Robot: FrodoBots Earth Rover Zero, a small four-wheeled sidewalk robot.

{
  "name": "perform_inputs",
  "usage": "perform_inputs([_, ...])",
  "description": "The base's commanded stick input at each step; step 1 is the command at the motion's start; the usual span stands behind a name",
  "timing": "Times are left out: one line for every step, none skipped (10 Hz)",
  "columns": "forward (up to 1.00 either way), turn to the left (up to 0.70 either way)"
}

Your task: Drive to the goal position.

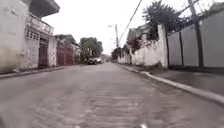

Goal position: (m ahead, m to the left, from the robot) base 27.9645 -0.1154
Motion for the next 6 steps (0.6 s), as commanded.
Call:
perform_inputs([1.00,-0.17])
perform_inputs([1.00,-0.27])
perform_inputs([1.00,-0.27])
perform_inputs([1.00,-0.15])
perform_inputs([1.00,0.00])
perform_inputs([1.00,0.00])
